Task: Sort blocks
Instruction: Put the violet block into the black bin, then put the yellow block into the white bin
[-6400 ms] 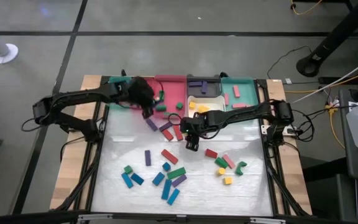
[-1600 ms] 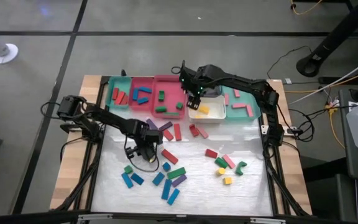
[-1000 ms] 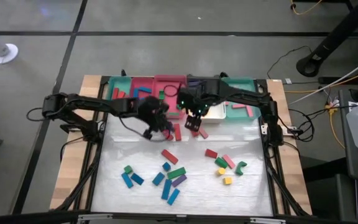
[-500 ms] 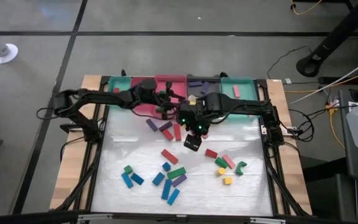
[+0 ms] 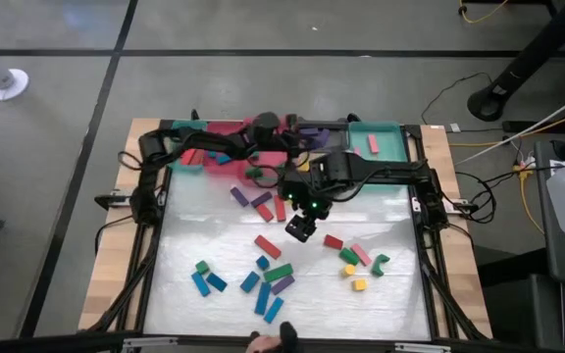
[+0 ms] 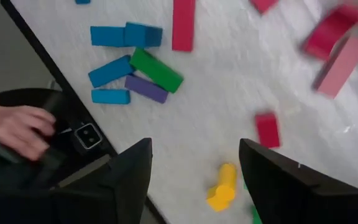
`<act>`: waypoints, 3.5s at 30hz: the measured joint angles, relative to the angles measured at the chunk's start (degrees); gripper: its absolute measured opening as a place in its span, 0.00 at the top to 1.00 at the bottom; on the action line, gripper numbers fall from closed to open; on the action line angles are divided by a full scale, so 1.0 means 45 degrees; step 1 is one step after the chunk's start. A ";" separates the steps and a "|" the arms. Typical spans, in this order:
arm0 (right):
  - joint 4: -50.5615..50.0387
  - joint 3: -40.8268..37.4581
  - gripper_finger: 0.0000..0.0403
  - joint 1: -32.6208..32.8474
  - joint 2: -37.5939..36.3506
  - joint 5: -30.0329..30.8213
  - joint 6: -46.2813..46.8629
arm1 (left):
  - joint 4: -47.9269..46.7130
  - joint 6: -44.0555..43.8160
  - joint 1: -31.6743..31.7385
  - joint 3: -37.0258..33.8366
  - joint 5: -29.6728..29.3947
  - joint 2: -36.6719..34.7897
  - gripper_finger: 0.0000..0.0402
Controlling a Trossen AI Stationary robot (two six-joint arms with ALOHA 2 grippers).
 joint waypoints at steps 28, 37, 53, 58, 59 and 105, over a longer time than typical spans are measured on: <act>-0.0109 -0.2724 0.40 0.4181 0.0010 0.1201 0.9990 | -0.0547 -0.4390 0.0494 0.1118 -0.2028 0.0506 0.52; -0.0123 -0.4537 0.40 0.4224 0.0010 0.0570 1.0411 | -0.1832 -0.5097 0.0203 0.1118 -0.2018 -0.0563 0.52; 0.0784 -0.6995 0.43 0.4195 0.0010 0.0229 0.8277 | -0.5631 -0.3971 -0.0365 0.1113 -0.2014 -0.2033 0.52; 0.1541 -0.7993 0.52 0.4195 0.0010 0.0309 0.7637 | -0.6025 -0.3977 -0.0364 0.1113 -0.2018 -0.2050 0.52; 0.1541 -0.8187 0.54 0.4195 0.0010 0.0387 0.7567 | -0.6169 -0.3978 -0.0360 0.1113 -0.2018 -0.2050 0.52; 0.3211 -1.0977 0.60 0.5097 -0.0017 -0.0194 0.4407 | -0.8669 -0.2984 -0.0355 0.1104 -0.1969 -0.2035 0.52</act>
